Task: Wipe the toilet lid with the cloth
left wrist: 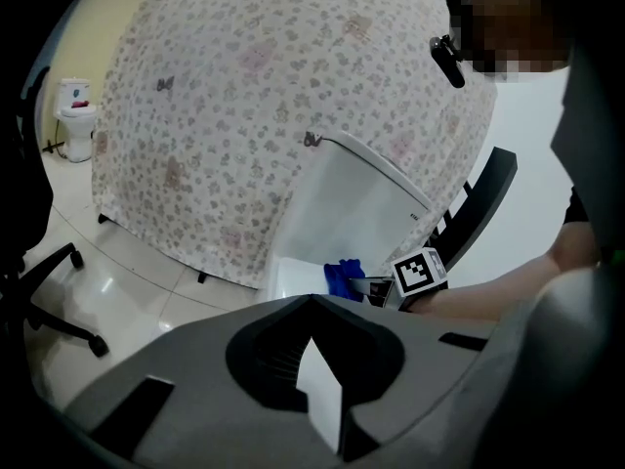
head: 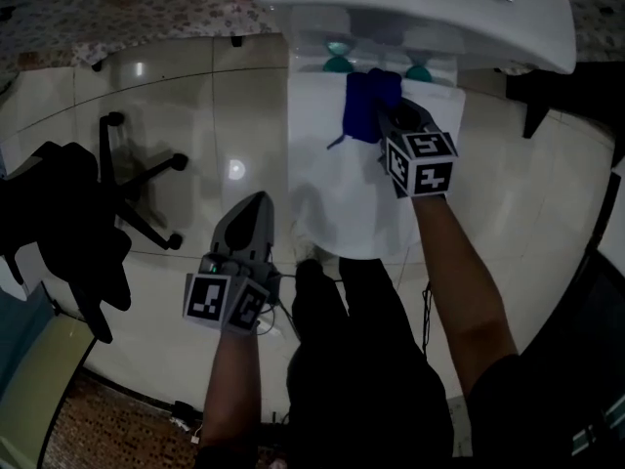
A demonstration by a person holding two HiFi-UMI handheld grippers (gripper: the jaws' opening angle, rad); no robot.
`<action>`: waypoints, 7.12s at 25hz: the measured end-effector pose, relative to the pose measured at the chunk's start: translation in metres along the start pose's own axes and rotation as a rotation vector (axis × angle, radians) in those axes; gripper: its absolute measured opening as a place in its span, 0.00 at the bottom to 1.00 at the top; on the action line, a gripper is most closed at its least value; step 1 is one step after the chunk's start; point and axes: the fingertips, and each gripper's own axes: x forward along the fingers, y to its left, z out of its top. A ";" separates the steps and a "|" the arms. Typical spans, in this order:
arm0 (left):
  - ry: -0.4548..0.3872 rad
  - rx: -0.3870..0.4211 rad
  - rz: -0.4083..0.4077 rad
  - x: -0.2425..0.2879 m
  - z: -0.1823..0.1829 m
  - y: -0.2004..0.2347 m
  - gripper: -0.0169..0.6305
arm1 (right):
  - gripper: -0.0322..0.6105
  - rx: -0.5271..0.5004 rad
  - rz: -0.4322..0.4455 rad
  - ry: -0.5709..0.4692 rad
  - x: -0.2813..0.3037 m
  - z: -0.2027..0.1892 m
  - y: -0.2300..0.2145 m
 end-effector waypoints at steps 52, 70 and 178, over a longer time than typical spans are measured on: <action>0.065 -0.067 -0.014 -0.020 -0.072 -0.020 0.03 | 0.16 -0.009 -0.081 0.026 -0.083 -0.121 0.007; 0.096 -0.113 -0.024 -0.012 -0.093 -0.024 0.03 | 0.16 0.054 -0.394 0.030 -0.145 -0.153 -0.104; -0.813 0.257 -0.076 -0.458 0.306 -0.171 0.03 | 0.15 -0.020 -0.296 -0.960 -0.704 0.171 0.079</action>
